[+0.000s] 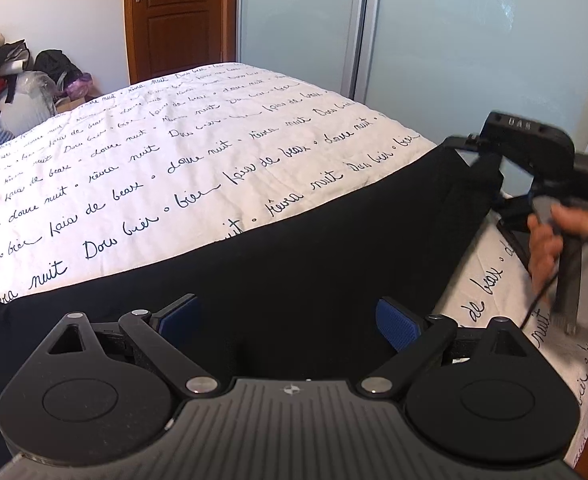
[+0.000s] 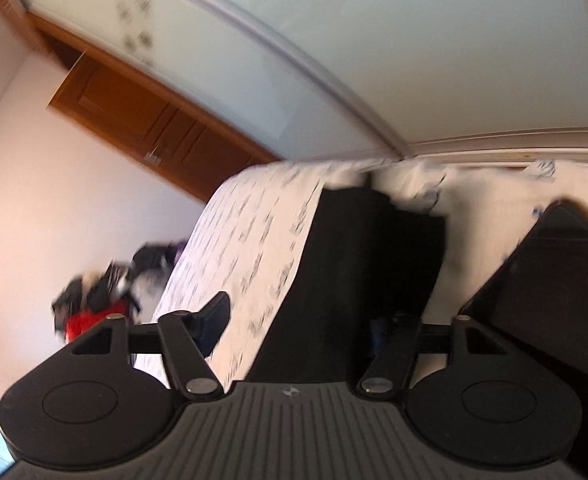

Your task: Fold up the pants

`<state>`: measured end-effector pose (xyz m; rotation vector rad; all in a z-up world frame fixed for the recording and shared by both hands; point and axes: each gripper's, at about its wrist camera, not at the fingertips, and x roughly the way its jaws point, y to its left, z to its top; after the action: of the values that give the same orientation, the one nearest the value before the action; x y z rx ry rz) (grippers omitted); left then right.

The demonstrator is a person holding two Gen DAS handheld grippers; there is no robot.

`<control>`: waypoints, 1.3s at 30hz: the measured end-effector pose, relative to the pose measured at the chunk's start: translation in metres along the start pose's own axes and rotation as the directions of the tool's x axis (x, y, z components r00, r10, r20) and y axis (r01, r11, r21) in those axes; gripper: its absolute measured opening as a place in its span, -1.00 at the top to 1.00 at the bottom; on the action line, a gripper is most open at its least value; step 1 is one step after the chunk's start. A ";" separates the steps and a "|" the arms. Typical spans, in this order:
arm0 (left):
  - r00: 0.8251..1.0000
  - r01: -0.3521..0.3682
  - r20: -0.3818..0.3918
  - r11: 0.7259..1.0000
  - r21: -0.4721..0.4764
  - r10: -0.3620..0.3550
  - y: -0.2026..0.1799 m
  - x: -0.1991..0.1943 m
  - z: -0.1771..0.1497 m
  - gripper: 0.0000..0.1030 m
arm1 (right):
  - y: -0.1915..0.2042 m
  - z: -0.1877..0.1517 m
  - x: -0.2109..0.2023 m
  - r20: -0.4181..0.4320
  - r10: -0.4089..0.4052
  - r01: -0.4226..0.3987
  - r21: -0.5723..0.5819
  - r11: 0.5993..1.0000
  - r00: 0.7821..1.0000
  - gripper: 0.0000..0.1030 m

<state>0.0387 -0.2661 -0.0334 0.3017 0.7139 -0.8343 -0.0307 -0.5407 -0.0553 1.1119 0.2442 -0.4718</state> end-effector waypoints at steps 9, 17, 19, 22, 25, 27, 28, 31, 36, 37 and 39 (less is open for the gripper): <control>1.000 -0.003 0.004 1.000 -0.009 0.003 0.001 0.001 0.001 -0.84 | -0.009 0.005 -0.022 0.001 -0.088 0.088 -0.043 0.995 0.996 -0.13; 1.000 -0.007 0.001 1.000 0.015 0.007 -0.005 0.001 -0.001 -0.84 | 0.001 -0.035 -0.046 -0.081 -0.102 0.093 -0.110 0.990 0.991 -0.15; 1.000 -0.008 0.005 1.000 0.014 0.008 -0.004 -0.001 -0.001 -0.84 | 0.003 -0.043 -0.052 -0.102 -0.101 0.091 -0.099 0.991 0.990 -0.16; 1.000 -0.019 0.013 1.000 0.009 0.019 -0.001 -0.003 0.000 -0.85 | 0.003 -0.052 -0.065 -0.119 -0.084 0.073 -0.094 0.993 0.989 -0.18; 1.000 -0.012 0.007 1.000 -0.007 0.012 0.000 -0.001 0.001 -0.85 | 0.000 -0.057 -0.067 -0.180 -0.068 0.053 -0.088 0.995 0.981 -0.18; 1.000 -0.006 0.007 1.000 -0.009 0.006 -0.001 -0.001 0.001 -0.85 | 0.001 -0.061 -0.066 -0.196 -0.081 0.066 -0.085 0.994 0.977 -0.18; 1.000 -0.005 0.010 1.000 -0.004 0.005 -0.002 -0.002 0.001 -0.85 | 0.002 -0.062 -0.068 -0.185 -0.085 0.073 -0.075 0.995 0.979 -0.19; 1.000 -0.010 0.010 1.000 0.016 0.010 -0.005 -0.002 0.000 -0.85 | 0.007 -0.058 -0.070 -0.073 -0.117 0.107 -0.133 0.985 0.990 -0.18; 1.000 -0.009 0.007 1.000 0.005 0.009 -0.005 -0.001 -0.001 -0.85 | -0.001 -0.031 -0.059 0.059 -0.171 0.179 -0.181 0.967 0.983 -0.20; 1.000 -0.007 0.004 1.000 0.001 0.007 -0.005 0.000 0.000 -0.85 | -0.003 -0.025 -0.055 0.045 -0.162 0.168 -0.178 0.970 0.986 -0.20; 1.000 -0.004 0.002 1.000 0.000 0.004 -0.006 0.001 0.000 -0.85 | -0.004 -0.018 -0.048 0.034 -0.139 0.143 -0.168 0.975 0.990 -0.20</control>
<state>0.0347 -0.2706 -0.0335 0.3021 0.7114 -0.8305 -0.0740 -0.5144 -0.0464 0.9257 0.3396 -0.5786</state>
